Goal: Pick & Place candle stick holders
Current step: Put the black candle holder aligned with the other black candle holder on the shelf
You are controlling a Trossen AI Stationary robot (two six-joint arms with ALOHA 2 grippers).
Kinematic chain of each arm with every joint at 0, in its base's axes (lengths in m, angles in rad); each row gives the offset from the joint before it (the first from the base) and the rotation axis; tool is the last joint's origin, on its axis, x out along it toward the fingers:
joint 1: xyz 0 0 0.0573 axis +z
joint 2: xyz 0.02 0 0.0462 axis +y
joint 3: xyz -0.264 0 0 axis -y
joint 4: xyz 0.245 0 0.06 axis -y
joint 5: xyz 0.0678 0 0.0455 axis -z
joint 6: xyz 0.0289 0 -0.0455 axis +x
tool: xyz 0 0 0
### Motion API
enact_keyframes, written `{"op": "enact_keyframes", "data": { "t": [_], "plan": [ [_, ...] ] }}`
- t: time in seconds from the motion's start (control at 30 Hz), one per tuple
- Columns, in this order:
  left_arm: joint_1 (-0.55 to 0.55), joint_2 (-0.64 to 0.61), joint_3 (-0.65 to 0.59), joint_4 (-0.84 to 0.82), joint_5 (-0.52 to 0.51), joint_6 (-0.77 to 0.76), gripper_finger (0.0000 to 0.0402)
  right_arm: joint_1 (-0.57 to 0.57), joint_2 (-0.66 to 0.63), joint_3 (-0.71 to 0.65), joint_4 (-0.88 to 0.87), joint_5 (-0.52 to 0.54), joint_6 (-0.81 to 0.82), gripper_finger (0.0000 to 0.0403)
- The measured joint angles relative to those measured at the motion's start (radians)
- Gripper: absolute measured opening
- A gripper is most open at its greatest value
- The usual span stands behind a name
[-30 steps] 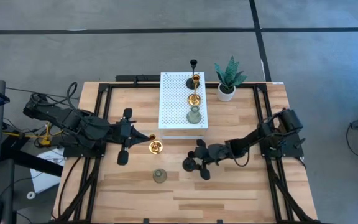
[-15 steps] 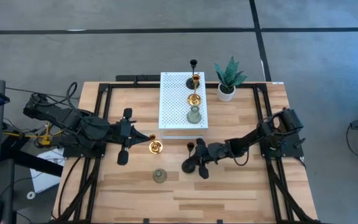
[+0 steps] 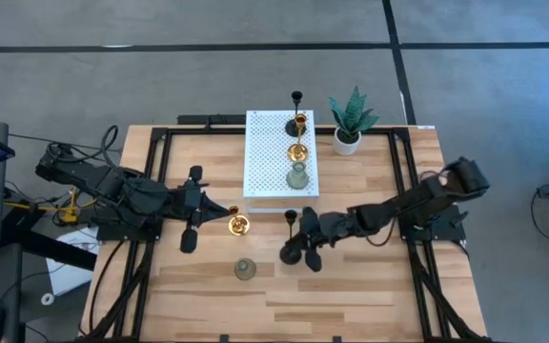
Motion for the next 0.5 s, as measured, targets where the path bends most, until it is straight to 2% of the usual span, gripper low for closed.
{"op": "enact_keyframes", "data": {
  "t": [0.3, 0.5],
  "plan": [
    [0.026, 0.032, 0.0, 0.075, 0.0, 0.007, 0.0012, -0.032, -0.169, 0.258, -0.365, 0.007, -0.132, 0.0001],
    [0.065, 0.112, -0.001, 0.198, 0.0, 0.115, 0.0059, -0.06, -0.16, 0.454, -0.585, 0.008, -0.21, 0.0001]
  ]
}}
